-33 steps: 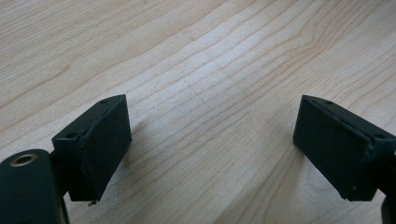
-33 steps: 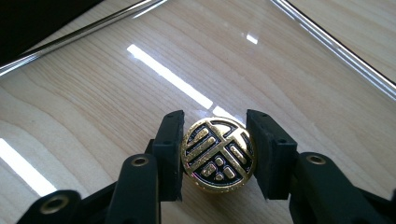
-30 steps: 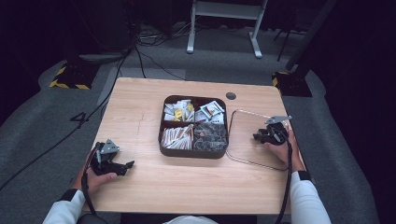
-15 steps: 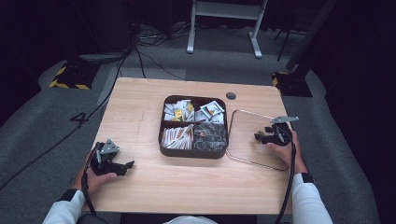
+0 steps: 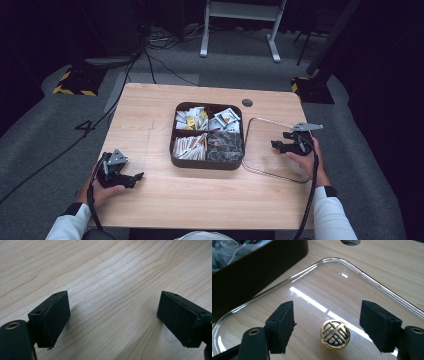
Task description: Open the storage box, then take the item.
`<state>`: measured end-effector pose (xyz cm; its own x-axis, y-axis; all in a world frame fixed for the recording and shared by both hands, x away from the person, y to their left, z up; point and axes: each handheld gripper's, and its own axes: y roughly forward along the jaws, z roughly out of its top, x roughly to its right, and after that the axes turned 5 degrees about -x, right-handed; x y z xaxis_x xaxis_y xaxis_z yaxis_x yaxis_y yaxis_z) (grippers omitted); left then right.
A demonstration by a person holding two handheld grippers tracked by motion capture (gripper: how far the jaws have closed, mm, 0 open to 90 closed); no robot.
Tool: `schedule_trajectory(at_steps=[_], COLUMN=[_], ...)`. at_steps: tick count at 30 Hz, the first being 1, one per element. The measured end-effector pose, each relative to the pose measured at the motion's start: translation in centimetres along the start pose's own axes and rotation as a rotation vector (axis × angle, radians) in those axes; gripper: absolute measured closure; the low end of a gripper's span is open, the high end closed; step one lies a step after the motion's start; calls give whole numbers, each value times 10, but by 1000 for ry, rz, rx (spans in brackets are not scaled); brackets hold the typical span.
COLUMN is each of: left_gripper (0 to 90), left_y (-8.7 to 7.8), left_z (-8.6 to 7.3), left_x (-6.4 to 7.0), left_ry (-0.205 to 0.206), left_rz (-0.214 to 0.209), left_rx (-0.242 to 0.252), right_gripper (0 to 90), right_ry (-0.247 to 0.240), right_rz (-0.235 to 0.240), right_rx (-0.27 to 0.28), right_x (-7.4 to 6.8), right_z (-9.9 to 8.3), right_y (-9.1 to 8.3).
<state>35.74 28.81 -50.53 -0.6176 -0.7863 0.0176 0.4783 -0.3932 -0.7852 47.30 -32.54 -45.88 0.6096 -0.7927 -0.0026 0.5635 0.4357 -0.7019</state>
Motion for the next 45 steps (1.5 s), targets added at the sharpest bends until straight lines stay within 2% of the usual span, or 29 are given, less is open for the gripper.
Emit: schedule_trajectory(at_steps=[3, 8, 13, 16, 22, 30, 33, 41, 45], left_gripper=[116, 115, 115, 115, 116, 116, 115, 115, 115], left_y=[0, 0, 0, 0, 0, 0, 0, 0, 0], left_z=[0, 0, 0, 0, 0, 0, 0, 0, 0], left_x=[0, 0, 0, 0, -1, -1, -1, -1, -1], left_ry=[0, -1, 0, 0, 5, 3, 2, 0, 1], left_rz=[-1, -4, -7, -7, -4, -5, -8, -10, -11], left_rx=[0, 2, -1, 0, 0, -1, -1, -1, 0], right_gripper=[300, 313, 327, 329, 326, 324, 323, 337, 337], right_ry=[-25, -32, -45, -60, -104, -134, -164, -189, -216], right_rz=[7, 19, 31, 35, 39, 59, 66, 88, 84], right_rx=[15, 29, 80, 91, 95, 97, 92, 104, 96], right_x=[-5, -8, -14, -19, -31, -43, -51, -65, -72], right_z=[4, 9, 21, 28, 40, 51, 60, 80, 90], right_y=[-2, -5, -15, -17, -16, -13, -9, 0, 5])
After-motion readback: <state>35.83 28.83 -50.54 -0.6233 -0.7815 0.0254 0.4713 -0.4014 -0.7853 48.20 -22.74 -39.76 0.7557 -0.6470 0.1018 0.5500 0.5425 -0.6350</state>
